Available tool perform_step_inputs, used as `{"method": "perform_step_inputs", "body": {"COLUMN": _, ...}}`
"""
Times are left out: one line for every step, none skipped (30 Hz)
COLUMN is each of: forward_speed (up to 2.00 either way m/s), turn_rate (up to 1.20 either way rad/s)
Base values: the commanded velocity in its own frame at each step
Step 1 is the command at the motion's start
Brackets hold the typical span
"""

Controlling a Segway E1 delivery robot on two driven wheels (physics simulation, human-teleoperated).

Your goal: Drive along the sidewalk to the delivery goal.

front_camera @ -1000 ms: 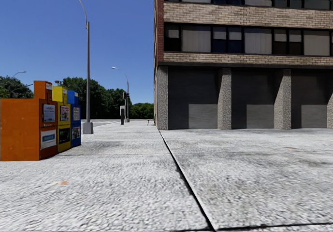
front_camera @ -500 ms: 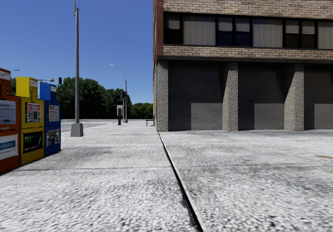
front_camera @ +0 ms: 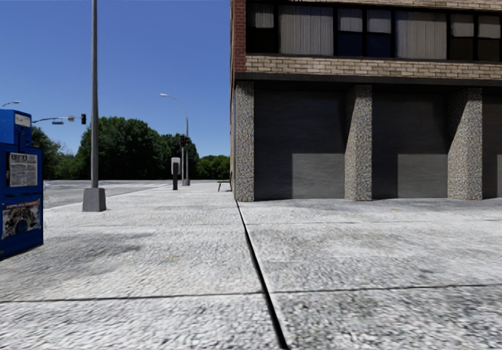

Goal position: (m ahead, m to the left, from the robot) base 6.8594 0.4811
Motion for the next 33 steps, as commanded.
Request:
{"method": "perform_step_inputs", "body": {"forward_speed": 2.00, "turn_rate": 0.00}}
{"method": "perform_step_inputs", "body": {"forward_speed": 2.00, "turn_rate": 0.00}}
{"method": "perform_step_inputs", "body": {"forward_speed": 2.00, "turn_rate": 0.00}}
{"method": "perform_step_inputs", "body": {"forward_speed": 2.00, "turn_rate": 0.00}}
{"method": "perform_step_inputs", "body": {"forward_speed": 2.00, "turn_rate": 0.00}}
{"method": "perform_step_inputs", "body": {"forward_speed": 2.00, "turn_rate": 0.00}}
{"method": "perform_step_inputs", "body": {"forward_speed": 2.00, "turn_rate": 0.00}}
{"method": "perform_step_inputs", "body": {"forward_speed": 2.00, "turn_rate": 0.00}}
{"method": "perform_step_inputs", "body": {"forward_speed": 2.00, "turn_rate": 0.00}}
{"method": "perform_step_inputs", "body": {"forward_speed": 2.00, "turn_rate": 0.00}}
{"method": "perform_step_inputs", "body": {"forward_speed": 2.00, "turn_rate": 0.00}}
{"method": "perform_step_inputs", "body": {"forward_speed": 2.00, "turn_rate": 0.00}}
{"method": "perform_step_inputs", "body": {"forward_speed": 2.00, "turn_rate": 0.11}}
{"method": "perform_step_inputs", "body": {"forward_speed": 2.00, "turn_rate": 0.28}}
{"method": "perform_step_inputs", "body": {"forward_speed": 2.00, "turn_rate": 0.36}}
{"method": "perform_step_inputs", "body": {"forward_speed": 2.00, "turn_rate": 0.36}}
{"method": "perform_step_inputs", "body": {"forward_speed": 2.00, "turn_rate": 0.39}}
{"method": "perform_step_inputs", "body": {"forward_speed": 2.00, "turn_rate": 0.39}}
{"method": "perform_step_inputs", "body": {"forward_speed": 2.00, "turn_rate": 0.27}}
{"method": "perform_step_inputs", "body": {"forward_speed": 2.00, "turn_rate": 0.00}}
{"method": "perform_step_inputs", "body": {"forward_speed": 2.00, "turn_rate": 0.00}}
{"method": "perform_step_inputs", "body": {"forward_speed": 2.00, "turn_rate": 0.00}}
{"method": "perform_step_inputs", "body": {"forward_speed": 2.00, "turn_rate": 0.00}}
{"method": "perform_step_inputs", "body": {"forward_speed": 2.00, "turn_rate": 0.00}}
{"method": "perform_step_inputs", "body": {"forward_speed": 2.00, "turn_rate": 0.00}}
{"method": "perform_step_inputs", "body": {"forward_speed": 2.00, "turn_rate": 0.00}}
{"method": "perform_step_inputs", "body": {"forward_speed": 2.00, "turn_rate": 0.00}}
{"method": "perform_step_inputs", "body": {"forward_speed": 2.00, "turn_rate": 0.00}}
{"method": "perform_step_inputs", "body": {"forward_speed": 2.00, "turn_rate": 0.00}}
{"method": "perform_step_inputs", "body": {"forward_speed": 2.00, "turn_rate": 0.00}}
{"method": "perform_step_inputs", "body": {"forward_speed": 2.00, "turn_rate": 0.00}}
{"method": "perform_step_inputs", "body": {"forward_speed": 2.00, "turn_rate": 0.00}}
{"method": "perform_step_inputs", "body": {"forward_speed": 2.00, "turn_rate": 0.00}}
